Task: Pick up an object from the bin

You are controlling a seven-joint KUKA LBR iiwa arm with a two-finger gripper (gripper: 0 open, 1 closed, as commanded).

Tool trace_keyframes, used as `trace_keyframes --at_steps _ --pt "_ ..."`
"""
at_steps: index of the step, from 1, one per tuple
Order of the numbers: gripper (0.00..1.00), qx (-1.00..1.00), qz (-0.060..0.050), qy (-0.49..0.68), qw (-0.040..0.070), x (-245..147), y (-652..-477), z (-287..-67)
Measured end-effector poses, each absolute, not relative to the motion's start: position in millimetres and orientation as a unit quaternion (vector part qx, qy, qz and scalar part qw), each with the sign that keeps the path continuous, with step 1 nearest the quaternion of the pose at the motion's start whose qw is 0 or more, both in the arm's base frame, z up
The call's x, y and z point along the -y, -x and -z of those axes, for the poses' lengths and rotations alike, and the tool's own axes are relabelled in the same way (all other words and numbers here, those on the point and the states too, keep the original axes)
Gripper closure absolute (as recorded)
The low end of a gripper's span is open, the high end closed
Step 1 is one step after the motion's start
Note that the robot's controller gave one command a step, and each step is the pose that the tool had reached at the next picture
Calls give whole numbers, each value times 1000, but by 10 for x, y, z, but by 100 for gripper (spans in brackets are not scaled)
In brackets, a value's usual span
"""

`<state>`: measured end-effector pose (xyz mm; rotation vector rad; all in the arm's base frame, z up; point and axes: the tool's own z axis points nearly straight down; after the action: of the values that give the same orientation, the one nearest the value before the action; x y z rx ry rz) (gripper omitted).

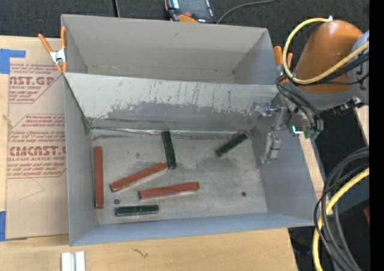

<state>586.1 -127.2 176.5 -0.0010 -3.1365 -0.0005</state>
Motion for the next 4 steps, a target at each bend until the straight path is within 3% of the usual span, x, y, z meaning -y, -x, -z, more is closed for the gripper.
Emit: trace_keyframes --at_steps 1,2,3,4 --pt "0 1000 1 -20 3 736 -5886 -648" --pt "100 1000 0 -19 -1 761 -5907 -697" --pt "100 965 0 262 0 727 -5809 -693" --pt "0 965 -1 261 0 734 -5810 -693"
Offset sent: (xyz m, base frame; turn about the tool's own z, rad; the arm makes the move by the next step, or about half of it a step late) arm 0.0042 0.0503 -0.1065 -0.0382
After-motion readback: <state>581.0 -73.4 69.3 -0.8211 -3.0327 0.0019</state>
